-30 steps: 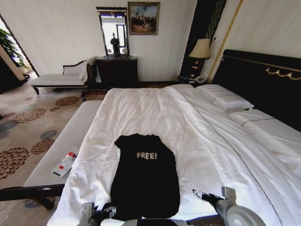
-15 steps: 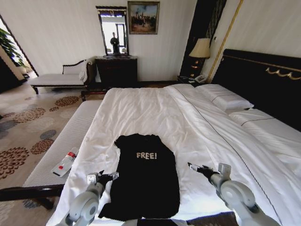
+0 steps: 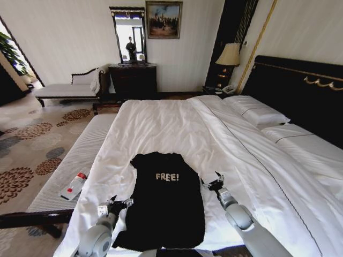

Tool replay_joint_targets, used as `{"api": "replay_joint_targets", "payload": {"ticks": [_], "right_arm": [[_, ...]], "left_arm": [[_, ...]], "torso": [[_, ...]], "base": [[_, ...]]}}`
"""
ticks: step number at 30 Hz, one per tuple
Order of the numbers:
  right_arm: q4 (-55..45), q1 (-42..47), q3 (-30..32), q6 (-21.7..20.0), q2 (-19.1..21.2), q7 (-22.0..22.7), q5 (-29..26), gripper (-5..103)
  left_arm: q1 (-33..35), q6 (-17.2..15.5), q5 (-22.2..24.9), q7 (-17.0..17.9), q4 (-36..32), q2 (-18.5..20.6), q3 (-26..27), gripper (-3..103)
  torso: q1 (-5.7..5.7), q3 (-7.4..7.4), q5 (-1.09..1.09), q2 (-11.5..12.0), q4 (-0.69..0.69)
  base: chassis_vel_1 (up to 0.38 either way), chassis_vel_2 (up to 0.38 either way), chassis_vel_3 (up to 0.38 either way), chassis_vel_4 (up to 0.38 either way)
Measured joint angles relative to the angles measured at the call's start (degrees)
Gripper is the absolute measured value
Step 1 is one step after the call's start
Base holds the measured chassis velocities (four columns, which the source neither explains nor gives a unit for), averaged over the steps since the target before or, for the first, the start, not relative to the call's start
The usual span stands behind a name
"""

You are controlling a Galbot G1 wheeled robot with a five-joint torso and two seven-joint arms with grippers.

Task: Fold the clothes on the bed.

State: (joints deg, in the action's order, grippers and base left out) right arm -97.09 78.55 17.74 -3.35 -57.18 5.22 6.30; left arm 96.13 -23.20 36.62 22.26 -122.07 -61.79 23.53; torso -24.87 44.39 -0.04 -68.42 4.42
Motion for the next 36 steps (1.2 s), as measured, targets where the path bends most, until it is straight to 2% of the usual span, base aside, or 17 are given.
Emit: {"api": "replay_joint_targets", "payload": {"ticks": [2,3,6,8,12,14,18,23,35,36], "right_arm": [[0.23,0.72,0.14,3.77,-0.09,-0.07,4.08,100],[0.23,0.72,0.14,3.77,-0.09,-0.07,4.08,100],[-2.08,2.84,0.88,8.67,0.06,-0.77,7.63,100],[-2.54,3.25,0.9,9.36,0.11,-1.02,8.03,100],[-2.85,4.59,-0.1,14.11,0.19,-2.9,12.83,100],[-2.4,4.68,-0.73,15.17,0.14,-3.34,13.84,100],[-2.31,5.24,-2.02,15.85,-0.25,-4.05,14.89,100],[-0.96,6.16,-2.65,17.32,-1.06,-4.16,20.04,100],[3.48,4.43,-2.32,17.74,-1.61,-2.32,24.29,101],[4.16,3.88,-2.46,17.61,-1.68,-2.14,24.54,96]], "left_arm": [[0.42,0.23,0.0,-0.05,-0.58,-0.14,0.15,100],[0.42,0.23,0.0,-0.05,-0.58,-0.14,0.15,100],[1.03,0.38,0.0,-0.22,-1.24,-0.24,0.21,100],[1.11,0.39,-0.01,-0.22,-1.27,-0.27,0.21,100],[1.63,0.43,-0.68,-0.22,-1.39,-0.75,-0.13,100],[2.01,0.43,-0.95,-0.22,-1.52,-0.81,-0.13,100],[3.21,0.7,-1.48,-0.48,-1.75,-0.92,0.29,100],[4.13,1.02,-1.54,-0.64,-2.27,-0.96,0.9,100],[4.15,1.03,-1.52,-0.62,-2.68,-1.25,0.66,100],[4.26,1.04,-1.47,-0.62,-2.79,-1.25,0.75,100]], "torso": [[0.0,0.0,0.0,0.0,-0.01],[0.0,0.0,0.0,0.0,-0.01],[0.0,0.0,0.0,0.0,0.0],[0.0,0.0,-0.01,0.0,0.0],[0.0,0.0,-0.01,-0.01,0.0],[0.0,0.0,-0.01,-0.01,0.0],[-0.01,0.0,0.0,-0.01,-0.01],[0.0,0.0,0.0,-0.01,-0.01],[0.0,0.0,0.0,-0.01,0.0],[0.0,0.0,0.0,-0.01,-0.01]], "base": [[0.0,0.0,0.0,0.0],[0.0,0.0,0.0,0.0],[0.0,0.0,0.0,0.0],[0.0,0.0,0.0,0.0],[0.0,0.0,0.0,0.0],[0.0,0.0,0.0,0.0],[0.0,0.0,0.0,0.0],[0.0,0.0,0.0,0.0],[0.0,0.0,0.0,0.0],[0.0,0.0,0.0,0.0]]}}
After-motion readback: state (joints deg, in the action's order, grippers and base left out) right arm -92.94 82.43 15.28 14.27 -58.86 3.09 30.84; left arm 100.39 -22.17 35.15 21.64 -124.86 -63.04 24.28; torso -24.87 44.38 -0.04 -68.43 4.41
